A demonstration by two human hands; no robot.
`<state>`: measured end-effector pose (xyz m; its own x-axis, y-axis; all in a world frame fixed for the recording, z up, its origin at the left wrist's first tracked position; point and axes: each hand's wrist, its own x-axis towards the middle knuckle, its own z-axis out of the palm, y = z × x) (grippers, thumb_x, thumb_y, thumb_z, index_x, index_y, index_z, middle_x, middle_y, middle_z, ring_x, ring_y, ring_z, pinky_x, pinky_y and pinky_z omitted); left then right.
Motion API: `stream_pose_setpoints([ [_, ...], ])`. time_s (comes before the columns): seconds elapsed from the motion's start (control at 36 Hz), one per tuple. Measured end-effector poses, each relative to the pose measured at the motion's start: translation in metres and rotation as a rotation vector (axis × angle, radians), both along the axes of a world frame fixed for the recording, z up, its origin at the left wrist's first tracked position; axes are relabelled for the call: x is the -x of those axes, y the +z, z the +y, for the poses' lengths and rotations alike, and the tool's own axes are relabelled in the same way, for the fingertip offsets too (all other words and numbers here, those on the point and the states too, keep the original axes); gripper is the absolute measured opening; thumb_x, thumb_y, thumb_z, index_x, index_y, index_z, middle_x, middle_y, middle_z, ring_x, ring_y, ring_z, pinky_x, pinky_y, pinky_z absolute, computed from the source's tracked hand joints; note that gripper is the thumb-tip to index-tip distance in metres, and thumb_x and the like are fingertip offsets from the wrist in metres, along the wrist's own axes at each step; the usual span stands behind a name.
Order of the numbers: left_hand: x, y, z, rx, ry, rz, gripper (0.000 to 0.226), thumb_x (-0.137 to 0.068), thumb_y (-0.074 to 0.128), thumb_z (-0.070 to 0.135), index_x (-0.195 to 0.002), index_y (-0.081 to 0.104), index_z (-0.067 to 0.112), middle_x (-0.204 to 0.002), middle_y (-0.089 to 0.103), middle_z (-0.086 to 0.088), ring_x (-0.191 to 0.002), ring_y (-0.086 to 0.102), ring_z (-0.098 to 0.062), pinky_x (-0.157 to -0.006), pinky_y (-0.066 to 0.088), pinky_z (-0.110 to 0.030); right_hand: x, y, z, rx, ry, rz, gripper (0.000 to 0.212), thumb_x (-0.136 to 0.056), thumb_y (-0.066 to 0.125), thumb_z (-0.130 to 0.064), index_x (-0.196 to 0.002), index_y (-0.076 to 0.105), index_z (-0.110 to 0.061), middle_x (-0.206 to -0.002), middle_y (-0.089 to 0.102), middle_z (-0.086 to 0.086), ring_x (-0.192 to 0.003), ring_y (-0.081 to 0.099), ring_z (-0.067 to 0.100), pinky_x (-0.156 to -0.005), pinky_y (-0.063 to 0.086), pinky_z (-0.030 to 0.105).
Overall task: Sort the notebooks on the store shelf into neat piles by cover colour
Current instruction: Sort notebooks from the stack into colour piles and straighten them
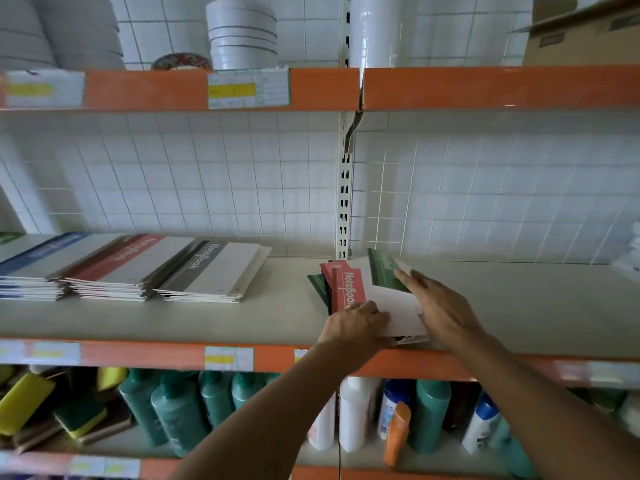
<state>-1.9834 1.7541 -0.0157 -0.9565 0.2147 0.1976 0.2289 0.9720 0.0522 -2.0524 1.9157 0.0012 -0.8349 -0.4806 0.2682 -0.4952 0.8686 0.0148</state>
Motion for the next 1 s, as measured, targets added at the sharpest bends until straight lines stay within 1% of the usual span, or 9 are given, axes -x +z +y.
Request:
stream_pose_setpoints([
  [0.08, -0.009, 0.001, -0.003, 0.034, -0.005, 0.026, 0.036, -0.100, 0.043, 0.030, -0.134, 0.043, 0.019, -0.130, 0.050, -0.003, -0.116, 0.053, -0.026, -0.090, 0.050, -0.040, -0.004, 0.000, 0.002, 0.011, 0.002, -0.008, 0.080, -0.093, 0.050, -0.003, -0.152, 0.005, -0.032, -0.160, 0.016, -0.001, -0.141, 0.029, 0.016, -0.105, 0.038, 0.028],
  [0.22, -0.017, 0.002, -0.009, 0.081, 0.035, 0.033, 0.042, -0.099, 0.042, 0.012, -0.141, 0.038, 0.017, -0.133, 0.047, -0.007, -0.116, 0.052, -0.029, -0.090, 0.050, -0.042, -0.010, 0.003, 0.002, 0.045, 0.042, 0.000, 0.078, -0.092, 0.040, 0.008, -0.153, 0.011, -0.030, -0.160, 0.014, 0.001, -0.144, 0.023, 0.016, -0.110, 0.033, 0.029],
  [0.36, -0.029, 0.010, -0.024, -0.028, 0.034, 0.120, 0.039, -0.096, 0.045, 0.009, -0.135, 0.049, 0.007, -0.133, 0.053, -0.018, -0.121, 0.053, -0.035, -0.090, 0.051, -0.051, -0.012, 0.007, 0.000, 0.085, 0.065, 0.039, 0.080, -0.090, 0.038, 0.013, -0.152, 0.010, -0.029, -0.160, 0.013, -0.001, -0.144, 0.023, 0.014, -0.108, 0.034, 0.026],
  [0.42, -0.036, 0.014, -0.035, -0.058, 0.042, 0.133, 0.044, -0.095, 0.033, 0.021, -0.130, 0.054, 0.005, -0.131, 0.056, -0.021, -0.121, 0.053, -0.038, -0.088, 0.051, -0.052, -0.013, 0.010, -0.005, 0.104, 0.060, 0.057, 0.083, -0.089, 0.039, 0.014, -0.152, 0.011, -0.031, -0.159, 0.014, -0.002, -0.143, 0.026, 0.014, -0.104, 0.040, 0.026],
  [0.47, -0.041, 0.015, -0.051, -0.060, 0.074, 0.190, 0.063, -0.085, 0.016, 0.031, -0.124, 0.060, 0.009, -0.130, 0.059, -0.017, -0.119, 0.056, -0.034, -0.084, 0.054, -0.046, -0.017, 0.012, -0.013, 0.117, 0.057, 0.056, 0.086, -0.087, 0.040, 0.016, -0.151, 0.009, -0.032, -0.159, 0.015, -0.003, -0.142, 0.028, 0.014, -0.100, 0.043, 0.024],
  [0.58, -0.052, 0.020, -0.092, -0.028, 0.100, 0.330, 0.045, -0.075, 0.035, 0.020, -0.092, 0.076, 0.019, -0.094, 0.074, -0.002, -0.081, 0.072, -0.022, -0.047, 0.053, -0.025, -0.022, 0.012, -0.039, 0.129, 0.073, 0.028, 0.093, -0.084, 0.040, 0.020, -0.148, 0.000, -0.034, -0.159, 0.012, -0.004, -0.143, 0.024, 0.012, -0.097, 0.043, 0.021],
  [0.78, -0.075, 0.025, -0.177, 0.026, 0.189, 0.459, 0.046, -0.071, 0.034, 0.016, -0.090, 0.077, 0.018, -0.090, 0.075, -0.004, -0.078, 0.073, -0.023, -0.045, 0.052, -0.027, -0.032, 0.018, -0.111, 0.128, 0.132, 0.032, 0.080, -0.090, 0.039, 0.012, -0.151, 0.012, -0.031, -0.159, 0.018, -0.003, -0.143, 0.025, 0.015, -0.106, 0.036, 0.028],
  [0.92, -0.097, 0.025, -0.245, 0.019, 0.246, 0.501, 0.051, -0.070, 0.032, 0.012, -0.091, 0.078, 0.018, -0.091, 0.075, -0.003, -0.080, 0.073, -0.022, -0.046, 0.054, -0.029, -0.047, 0.027, -0.171, 0.069, 0.164, 0.026, 0.081, -0.092, 0.036, 0.011, -0.153, 0.001, -0.029, -0.161, 0.008, -0.002, -0.145, 0.019, 0.014, -0.113, 0.023, 0.025],
  [1.0, -0.109, 0.027, -0.283, 0.043, 0.279, 0.458, 0.051, -0.069, 0.032, 0.013, -0.089, 0.078, 0.018, -0.090, 0.075, -0.002, -0.078, 0.073, -0.020, -0.048, 0.054, -0.025, -0.052, 0.026, -0.207, 0.120, 0.195, 0.049, 0.081, -0.088, 0.035, 0.015, -0.153, 0.008, -0.027, -0.159, 0.016, 0.001, -0.142, 0.028, 0.016, -0.111, 0.028, 0.025],
])
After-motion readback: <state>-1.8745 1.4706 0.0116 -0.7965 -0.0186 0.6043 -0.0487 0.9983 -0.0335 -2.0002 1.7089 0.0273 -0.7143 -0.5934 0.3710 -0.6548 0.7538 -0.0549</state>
